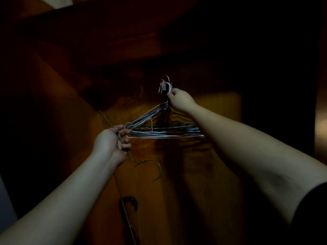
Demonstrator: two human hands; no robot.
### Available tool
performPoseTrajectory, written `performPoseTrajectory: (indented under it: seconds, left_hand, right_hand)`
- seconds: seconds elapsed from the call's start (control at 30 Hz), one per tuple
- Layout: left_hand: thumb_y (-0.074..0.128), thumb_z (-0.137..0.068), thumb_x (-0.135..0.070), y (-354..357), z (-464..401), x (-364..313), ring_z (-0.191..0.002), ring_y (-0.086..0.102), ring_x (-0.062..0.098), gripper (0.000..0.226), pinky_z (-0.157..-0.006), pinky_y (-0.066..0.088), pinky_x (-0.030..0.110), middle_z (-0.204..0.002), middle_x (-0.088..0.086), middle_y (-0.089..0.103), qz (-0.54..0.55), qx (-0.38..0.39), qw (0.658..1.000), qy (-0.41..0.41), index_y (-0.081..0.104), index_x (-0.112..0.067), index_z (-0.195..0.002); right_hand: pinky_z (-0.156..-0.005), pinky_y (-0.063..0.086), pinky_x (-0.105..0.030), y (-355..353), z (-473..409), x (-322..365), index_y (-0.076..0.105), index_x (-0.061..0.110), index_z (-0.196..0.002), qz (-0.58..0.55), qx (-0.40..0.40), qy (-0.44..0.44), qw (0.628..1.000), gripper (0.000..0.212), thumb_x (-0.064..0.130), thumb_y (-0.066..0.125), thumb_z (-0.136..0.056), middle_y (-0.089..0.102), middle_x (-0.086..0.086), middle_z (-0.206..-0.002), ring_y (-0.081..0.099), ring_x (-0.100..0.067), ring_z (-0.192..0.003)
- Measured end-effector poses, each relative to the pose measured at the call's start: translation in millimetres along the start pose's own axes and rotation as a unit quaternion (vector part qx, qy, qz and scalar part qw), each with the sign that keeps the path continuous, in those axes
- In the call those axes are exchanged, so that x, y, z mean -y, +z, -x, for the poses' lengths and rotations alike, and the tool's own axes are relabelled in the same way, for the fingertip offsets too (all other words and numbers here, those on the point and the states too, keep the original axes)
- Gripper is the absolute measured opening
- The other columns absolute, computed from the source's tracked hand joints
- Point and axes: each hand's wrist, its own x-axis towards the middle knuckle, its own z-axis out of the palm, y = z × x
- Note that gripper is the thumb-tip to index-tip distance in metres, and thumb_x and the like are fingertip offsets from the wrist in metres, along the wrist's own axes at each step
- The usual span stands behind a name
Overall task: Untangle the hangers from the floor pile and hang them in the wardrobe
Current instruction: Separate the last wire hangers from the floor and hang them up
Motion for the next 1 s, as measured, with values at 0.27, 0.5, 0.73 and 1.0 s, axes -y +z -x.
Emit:
performPoseTrajectory:
  seconds: [0.27, 0.5, 0.73, 1.0]
  left_hand:
    - [0.030, -0.101, -0.009, -7, 1, 2, -0.044, 0.032, 0.009, 0.023, -0.031, 0.019, 0.012, -0.070, 0.002, 0.048, -0.004, -0.006, 1.000, -0.002, 0.048, -0.015, -0.086]
    - [0.032, -0.100, -0.009, -8, 0, 3, -0.047, 0.031, 0.010, 0.023, -0.031, 0.019, 0.012, -0.069, 0.002, 0.048, 0.005, -0.010, 1.000, -0.005, 0.048, -0.014, -0.085]
    - [0.033, -0.100, -0.009, -7, -2, 5, -0.034, 0.033, 0.006, 0.022, -0.031, 0.019, 0.012, -0.066, 0.001, 0.050, 0.012, -0.004, 1.000, -0.011, 0.048, -0.015, -0.086]
    - [0.032, -0.101, -0.009, -3, 6, 6, -0.048, 0.031, 0.009, 0.022, -0.032, 0.019, 0.012, -0.071, 0.002, 0.048, 0.012, -0.002, 1.000, -0.021, 0.048, -0.014, -0.086]
  right_hand:
    - [-0.074, 0.048, -0.035, 6, 6, -10, 0.056, 0.011, -0.124, -0.006, 0.031, -0.004, 1.000, 0.033, 0.031, 0.040, -0.104, 0.064, -0.009, -0.106, 0.060, -0.022, -0.092]
    - [-0.082, 0.050, -0.042, 6, 9, -14, 0.060, 0.010, -0.116, -0.016, 0.032, -0.023, 0.999, 0.031, 0.031, 0.040, -0.104, 0.064, -0.011, -0.104, 0.061, -0.025, -0.094]
    - [-0.062, 0.043, -0.030, 5, 4, -19, 0.060, 0.019, -0.113, -0.017, 0.036, -0.016, 0.999, 0.026, 0.033, 0.040, -0.103, 0.063, -0.002, -0.094, 0.058, -0.017, -0.080]
    - [-0.068, 0.040, -0.028, 1, -4, -18, 0.059, 0.011, -0.124, 0.066, 0.042, -0.004, 0.997, 0.037, 0.035, 0.040, -0.103, 0.059, -0.003, -0.098, 0.055, -0.015, -0.086]
